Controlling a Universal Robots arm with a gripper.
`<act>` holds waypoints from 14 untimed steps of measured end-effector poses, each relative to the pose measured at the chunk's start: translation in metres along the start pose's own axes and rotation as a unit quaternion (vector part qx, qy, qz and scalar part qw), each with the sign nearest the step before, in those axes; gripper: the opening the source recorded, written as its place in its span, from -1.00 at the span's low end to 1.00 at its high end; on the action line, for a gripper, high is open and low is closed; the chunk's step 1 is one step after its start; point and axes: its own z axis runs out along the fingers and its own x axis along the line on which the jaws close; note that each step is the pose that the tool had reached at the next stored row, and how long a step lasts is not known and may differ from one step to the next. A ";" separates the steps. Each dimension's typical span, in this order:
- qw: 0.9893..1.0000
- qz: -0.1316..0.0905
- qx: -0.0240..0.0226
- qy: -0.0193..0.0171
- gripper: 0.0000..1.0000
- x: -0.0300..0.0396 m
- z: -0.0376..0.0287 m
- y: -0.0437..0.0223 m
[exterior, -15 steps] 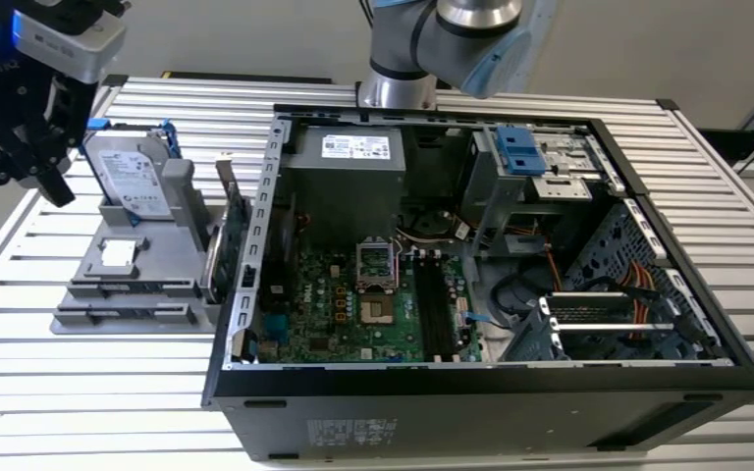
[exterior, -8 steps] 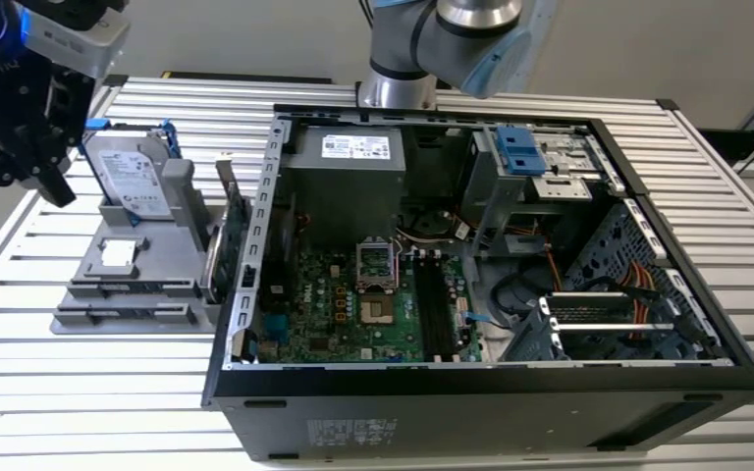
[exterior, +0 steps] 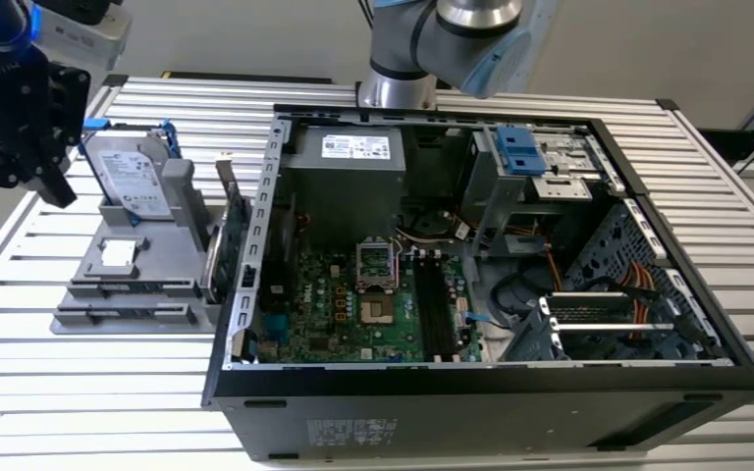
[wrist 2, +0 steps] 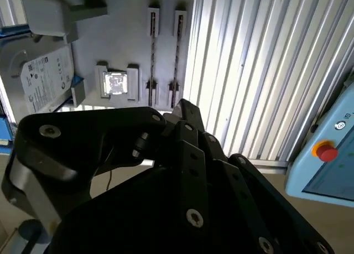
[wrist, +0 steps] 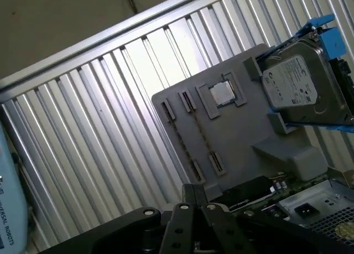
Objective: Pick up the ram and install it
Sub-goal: 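Pick up the ram and move it above insertion slot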
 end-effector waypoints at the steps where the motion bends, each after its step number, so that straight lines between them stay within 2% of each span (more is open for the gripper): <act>1: 1.000 -0.007 0.000 0.000 -1.00 0.0000 0.0001 0.0000; 4: 1.000 -0.028 0.000 0.000 -1.00 0.0000 0.0005 0.0000; 8: 0.999 -0.053 0.000 0.001 -1.00 0.0000 0.0009 0.0000; 14: 0.996 -0.088 0.000 0.001 -1.00 0.0000 0.0016 0.0000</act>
